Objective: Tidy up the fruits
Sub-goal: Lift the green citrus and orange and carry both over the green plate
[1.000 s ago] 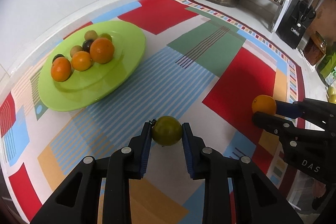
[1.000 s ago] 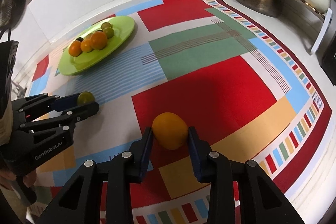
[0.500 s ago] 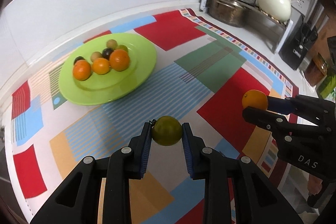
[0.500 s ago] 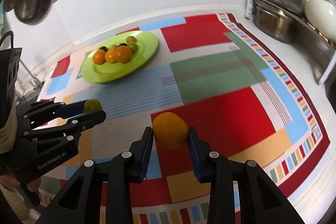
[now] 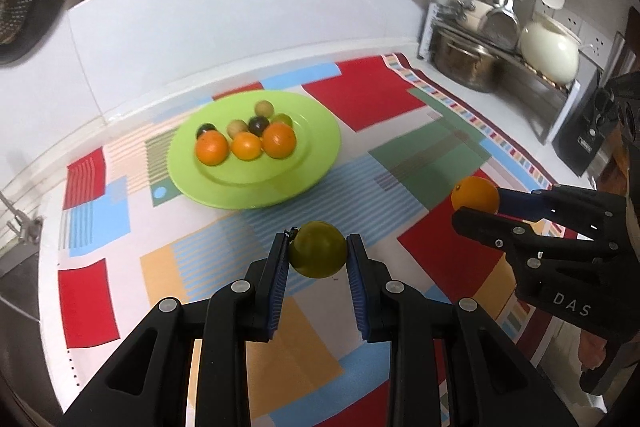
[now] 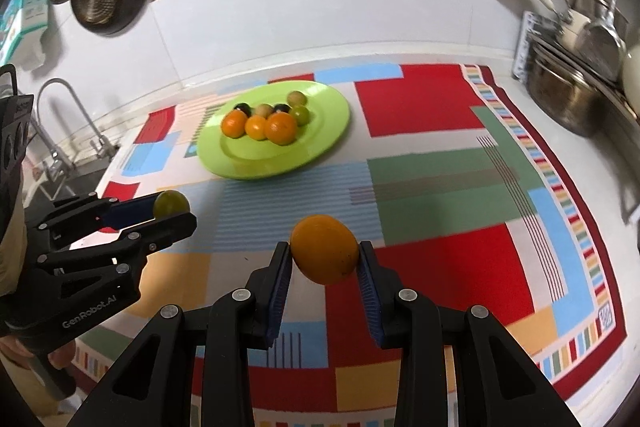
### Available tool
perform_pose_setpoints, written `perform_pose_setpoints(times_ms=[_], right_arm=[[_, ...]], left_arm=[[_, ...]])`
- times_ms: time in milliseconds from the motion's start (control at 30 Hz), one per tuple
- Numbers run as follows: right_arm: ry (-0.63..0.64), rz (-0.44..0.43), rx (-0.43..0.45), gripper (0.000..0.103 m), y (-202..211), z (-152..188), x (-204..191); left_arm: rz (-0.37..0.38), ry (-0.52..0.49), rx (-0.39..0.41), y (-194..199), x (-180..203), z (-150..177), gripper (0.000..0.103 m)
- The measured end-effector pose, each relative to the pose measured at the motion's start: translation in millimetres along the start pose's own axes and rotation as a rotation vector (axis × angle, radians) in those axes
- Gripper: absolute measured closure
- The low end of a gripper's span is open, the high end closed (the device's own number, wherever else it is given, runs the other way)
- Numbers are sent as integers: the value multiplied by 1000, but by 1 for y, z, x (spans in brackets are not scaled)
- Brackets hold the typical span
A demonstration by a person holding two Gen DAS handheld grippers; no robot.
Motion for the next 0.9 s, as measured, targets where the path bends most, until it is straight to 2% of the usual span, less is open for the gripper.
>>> perform_pose_setpoints(times_ms=[400,900], right_arm=[[73,-52,45,69,5,-26,-9],[113,-78,100,69,-3,-67,-14]], left_arm=[[-67,31,71,20,-8,-19,74],[-119,47,115,21,-26,-49,74]])
Point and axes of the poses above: each gripper's, at about its wrist camera, not at the fingertips, and y roughly against the way its jaws point, x to its right, z to its underside, the point moved 5 cm from there along -y, roughly the way its jaws point, and after that the axes turned 7 degrees about -y, right-handed, at the moved point
